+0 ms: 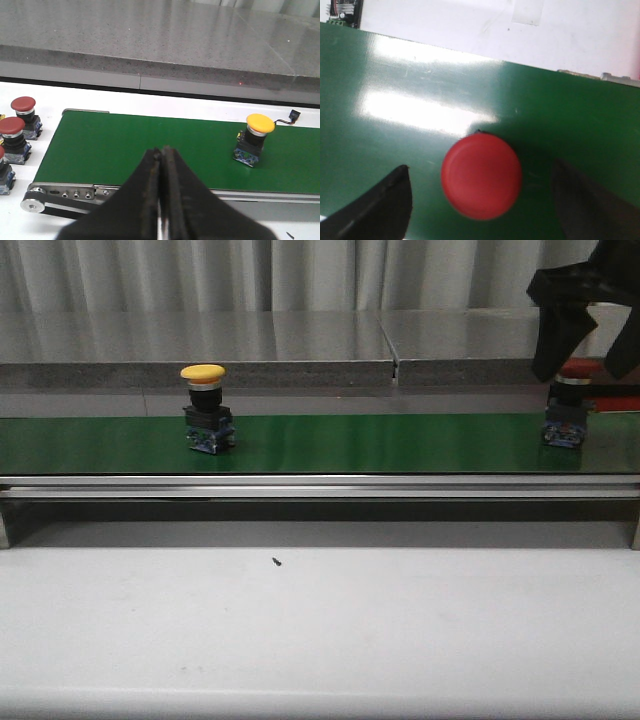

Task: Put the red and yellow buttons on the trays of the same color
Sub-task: 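Grasp the red button at the belt's end with the right gripper, then lower the red button into the red tray and open the right gripper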

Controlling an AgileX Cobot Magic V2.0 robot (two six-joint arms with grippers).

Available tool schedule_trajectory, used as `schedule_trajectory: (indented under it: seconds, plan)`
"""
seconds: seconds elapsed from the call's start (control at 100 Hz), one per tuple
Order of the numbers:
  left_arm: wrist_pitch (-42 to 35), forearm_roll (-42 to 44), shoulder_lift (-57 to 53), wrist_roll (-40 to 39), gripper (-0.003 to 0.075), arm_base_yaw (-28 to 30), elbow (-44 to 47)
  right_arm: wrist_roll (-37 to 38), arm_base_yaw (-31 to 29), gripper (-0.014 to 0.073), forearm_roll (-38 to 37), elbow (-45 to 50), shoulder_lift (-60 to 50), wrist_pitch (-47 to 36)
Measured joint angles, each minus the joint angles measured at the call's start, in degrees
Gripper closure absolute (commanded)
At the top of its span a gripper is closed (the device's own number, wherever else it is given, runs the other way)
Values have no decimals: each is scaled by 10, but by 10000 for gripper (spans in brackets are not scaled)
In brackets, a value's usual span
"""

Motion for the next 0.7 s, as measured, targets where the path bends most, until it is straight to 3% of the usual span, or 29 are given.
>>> schedule_trajectory:
  seconds: [0.24, 0.45, 0.7]
  plan:
    - [0, 0, 0, 1, 739, 0, 0, -1, -2, 456, -4, -25, 36, 13]
    - [0, 0, 0, 1, 739, 0, 0, -1, -39, 473, -2, -81, 43, 67]
    - [0, 0, 0, 1, 739, 0, 0, 1, -155, 473, -1, -218, 77, 85]
